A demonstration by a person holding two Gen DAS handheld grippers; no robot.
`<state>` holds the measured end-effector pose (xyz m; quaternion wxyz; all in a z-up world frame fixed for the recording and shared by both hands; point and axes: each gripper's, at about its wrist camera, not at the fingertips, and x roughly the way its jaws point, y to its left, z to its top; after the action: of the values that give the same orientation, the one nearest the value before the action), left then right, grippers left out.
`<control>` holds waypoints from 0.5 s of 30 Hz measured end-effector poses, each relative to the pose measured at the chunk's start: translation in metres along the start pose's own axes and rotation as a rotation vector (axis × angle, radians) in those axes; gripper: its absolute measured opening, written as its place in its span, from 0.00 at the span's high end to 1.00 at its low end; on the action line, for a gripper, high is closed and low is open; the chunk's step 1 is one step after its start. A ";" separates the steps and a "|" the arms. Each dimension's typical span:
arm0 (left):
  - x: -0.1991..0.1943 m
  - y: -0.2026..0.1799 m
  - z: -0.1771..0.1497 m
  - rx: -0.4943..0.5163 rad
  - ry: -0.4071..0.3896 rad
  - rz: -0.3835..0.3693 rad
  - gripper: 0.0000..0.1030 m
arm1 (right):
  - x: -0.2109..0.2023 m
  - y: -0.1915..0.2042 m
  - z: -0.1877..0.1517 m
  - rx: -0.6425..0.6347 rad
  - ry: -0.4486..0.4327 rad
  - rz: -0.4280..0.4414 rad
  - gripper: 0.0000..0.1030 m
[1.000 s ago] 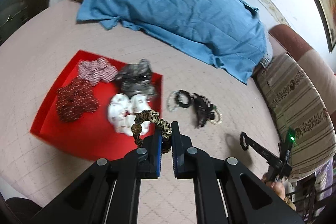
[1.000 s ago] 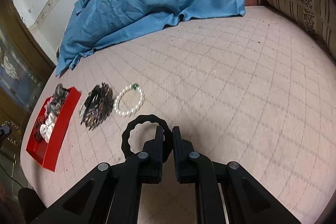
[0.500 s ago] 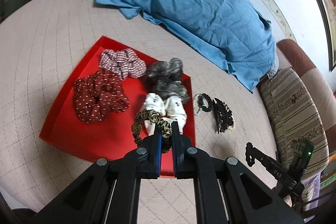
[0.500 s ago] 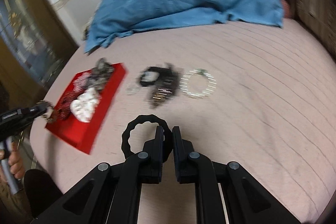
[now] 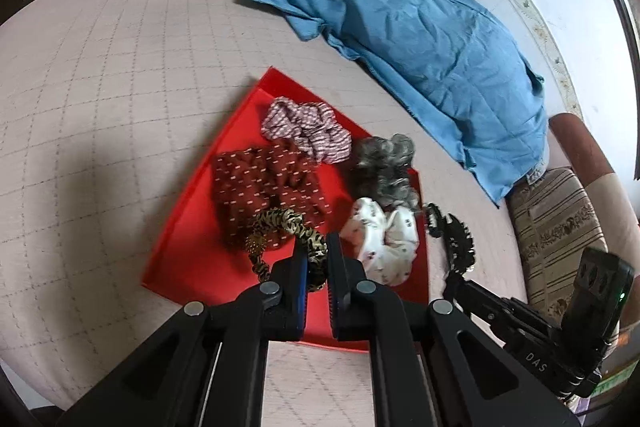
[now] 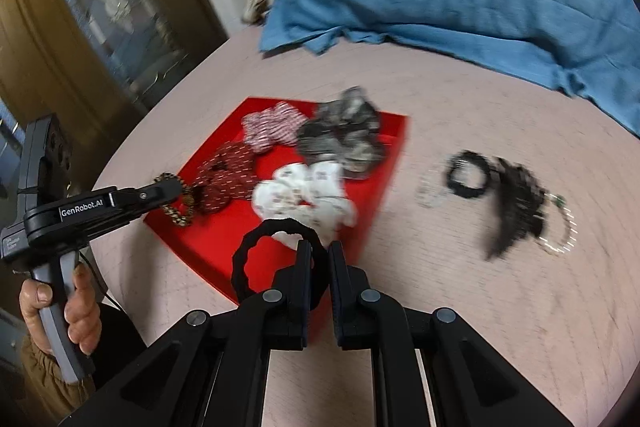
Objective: Organize jewelry
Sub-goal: 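Carry the gold tie in the left tool while the right carries the black tie, then open the left tool over the red tray while the right releases the black tie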
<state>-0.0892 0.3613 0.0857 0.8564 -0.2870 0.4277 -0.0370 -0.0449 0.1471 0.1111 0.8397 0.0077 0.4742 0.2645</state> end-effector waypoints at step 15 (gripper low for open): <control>0.002 0.010 -0.002 0.025 -0.001 0.033 0.91 | 0.076 0.042 0.011 -0.071 0.112 -0.009 0.90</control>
<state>-0.0907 0.3685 0.0779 0.8605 -0.2692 0.4315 -0.0278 -0.0234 0.2206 0.0682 0.8129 -0.0393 0.5107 0.2773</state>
